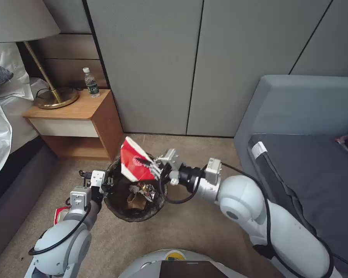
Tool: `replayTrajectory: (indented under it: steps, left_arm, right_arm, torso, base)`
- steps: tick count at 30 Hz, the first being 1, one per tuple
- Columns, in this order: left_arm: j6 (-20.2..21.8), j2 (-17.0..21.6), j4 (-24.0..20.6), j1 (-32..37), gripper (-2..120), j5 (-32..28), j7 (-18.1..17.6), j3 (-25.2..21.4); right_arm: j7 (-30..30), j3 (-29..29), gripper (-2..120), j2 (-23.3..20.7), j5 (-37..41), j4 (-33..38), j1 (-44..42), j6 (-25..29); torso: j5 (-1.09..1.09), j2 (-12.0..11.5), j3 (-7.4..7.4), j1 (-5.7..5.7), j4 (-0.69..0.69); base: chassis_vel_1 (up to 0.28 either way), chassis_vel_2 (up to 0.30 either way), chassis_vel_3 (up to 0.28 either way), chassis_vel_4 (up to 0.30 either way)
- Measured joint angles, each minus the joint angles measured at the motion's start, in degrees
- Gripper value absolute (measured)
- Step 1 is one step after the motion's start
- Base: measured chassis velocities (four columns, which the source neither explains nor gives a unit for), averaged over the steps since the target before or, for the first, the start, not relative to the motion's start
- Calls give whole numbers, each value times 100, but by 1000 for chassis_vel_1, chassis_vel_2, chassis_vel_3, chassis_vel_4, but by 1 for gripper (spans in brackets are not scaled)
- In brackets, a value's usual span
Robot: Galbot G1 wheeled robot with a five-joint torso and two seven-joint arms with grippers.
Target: Pick up the trash bin, then pick up the garbage from the floor and place it into the trash bin.
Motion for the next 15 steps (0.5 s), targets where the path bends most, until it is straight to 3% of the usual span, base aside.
replayTrajectory:
  steps: [7, 15]
  left_arm:
    - [1, -5, -5, -24, 3, -16, 2, 1]
    - [11, 46, -42, -28, 3, -75, 5, -40]
  right_arm:
    - [9, -379, 1, 100, -399, -235, -64, 14]
    - [26, -449, 29, 218, -573, -368, -69, 31]
  torso:
    - [0, 0, 0, 0, 0]
    - [0, 0, 0, 0, 0]
  base:
    - [0, 0, 0, 0]
    - [0, 0, 0, 0]
